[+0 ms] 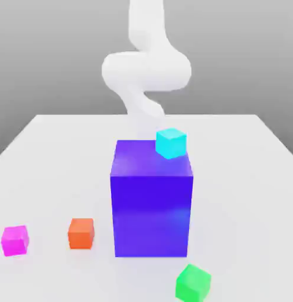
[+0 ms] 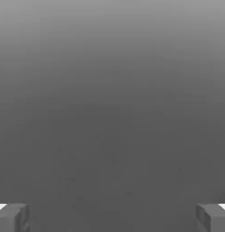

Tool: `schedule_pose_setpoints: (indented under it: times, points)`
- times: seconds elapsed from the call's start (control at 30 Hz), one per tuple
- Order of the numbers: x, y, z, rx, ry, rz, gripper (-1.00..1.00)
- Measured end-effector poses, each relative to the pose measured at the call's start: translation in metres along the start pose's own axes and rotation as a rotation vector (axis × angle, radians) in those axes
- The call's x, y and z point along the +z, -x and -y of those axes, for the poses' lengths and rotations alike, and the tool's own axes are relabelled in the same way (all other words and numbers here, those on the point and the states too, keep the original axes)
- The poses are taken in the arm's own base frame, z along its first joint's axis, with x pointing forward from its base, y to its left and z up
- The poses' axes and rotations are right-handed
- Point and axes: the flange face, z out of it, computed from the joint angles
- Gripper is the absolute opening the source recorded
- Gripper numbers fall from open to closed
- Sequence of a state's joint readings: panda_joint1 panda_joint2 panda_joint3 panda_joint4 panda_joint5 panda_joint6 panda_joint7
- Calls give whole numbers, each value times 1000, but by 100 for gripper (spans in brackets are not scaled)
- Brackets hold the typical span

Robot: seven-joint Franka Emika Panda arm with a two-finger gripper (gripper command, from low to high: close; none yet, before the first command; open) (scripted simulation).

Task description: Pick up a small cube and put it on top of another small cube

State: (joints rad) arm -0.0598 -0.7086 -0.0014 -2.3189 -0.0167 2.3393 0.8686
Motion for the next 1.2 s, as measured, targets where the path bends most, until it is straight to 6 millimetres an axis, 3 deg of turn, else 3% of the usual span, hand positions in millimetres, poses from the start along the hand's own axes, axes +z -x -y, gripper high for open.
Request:
schedule_pose_setpoints:
  times: [0.2, 0.43, 0.53, 0.67, 0.83, 1.0, 1.03, 1.2]
  points:
    - [120, -36, -63, 259, 207, 18, 0]
    - [232, -56, -179, 571, 424, 38, 0]
    - [271, -54, -237, 709, 510, 47, 0]
    - [308, -46, -330, 923, 627, 49, 0]
    - [349, -5, -417, 1137, 749, 80, 0]
    - [392, 25, -458, 1178, 770, 83, 0]
    - [398, 30, -463, 1178, 771, 83, -100]
    - [398, 30, -463, 1178, 770, 82, -100]
